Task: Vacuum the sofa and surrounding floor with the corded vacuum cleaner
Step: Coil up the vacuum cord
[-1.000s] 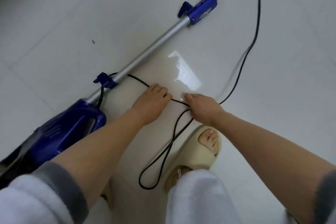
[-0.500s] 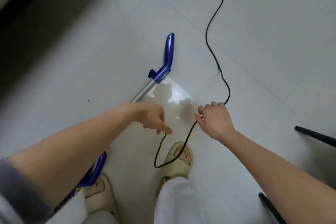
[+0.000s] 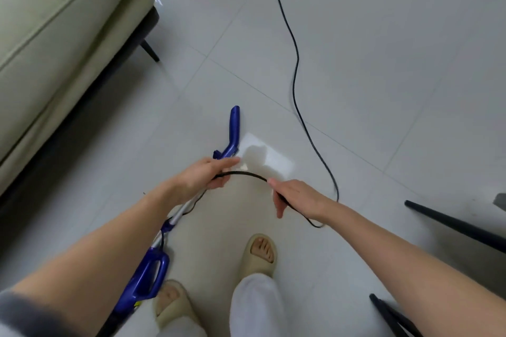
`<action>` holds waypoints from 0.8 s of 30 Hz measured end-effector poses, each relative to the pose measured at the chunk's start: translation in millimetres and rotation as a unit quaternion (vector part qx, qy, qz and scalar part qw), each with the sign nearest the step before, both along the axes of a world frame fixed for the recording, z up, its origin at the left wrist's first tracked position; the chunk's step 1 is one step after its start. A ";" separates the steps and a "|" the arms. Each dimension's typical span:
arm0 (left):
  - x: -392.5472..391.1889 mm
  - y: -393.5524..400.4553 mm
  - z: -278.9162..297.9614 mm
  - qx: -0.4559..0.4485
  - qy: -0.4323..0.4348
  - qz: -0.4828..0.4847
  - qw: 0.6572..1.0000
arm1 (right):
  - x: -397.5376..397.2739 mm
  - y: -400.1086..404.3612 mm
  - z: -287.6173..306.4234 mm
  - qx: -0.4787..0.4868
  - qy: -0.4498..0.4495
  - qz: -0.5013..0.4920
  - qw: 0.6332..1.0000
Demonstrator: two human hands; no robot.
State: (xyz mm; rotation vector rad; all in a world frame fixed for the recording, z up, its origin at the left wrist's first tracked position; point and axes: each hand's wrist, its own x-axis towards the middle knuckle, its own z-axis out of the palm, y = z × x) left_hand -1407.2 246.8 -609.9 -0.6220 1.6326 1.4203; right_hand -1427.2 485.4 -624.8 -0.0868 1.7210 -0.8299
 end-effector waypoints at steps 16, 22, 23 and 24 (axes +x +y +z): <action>-68.1 -3.1 138.4 0.077 0.036 0.048 0.995 | -111.8 -38.5 180.1 0.015 0.274 0.003 0.962; -65.4 -82.4 115.8 0.166 -0.014 0.578 0.799 | -165.1 -53.5 172.2 0.011 0.235 -0.115 0.965; -68.0 -92.7 111.0 0.150 -0.029 0.601 0.784 | -169.2 -56.3 165.6 0.028 0.243 -0.106 0.964; -72.7 -97.7 106.6 0.137 -0.046 0.605 0.783 | -170.9 -57.2 158.9 0.057 0.264 -0.080 0.960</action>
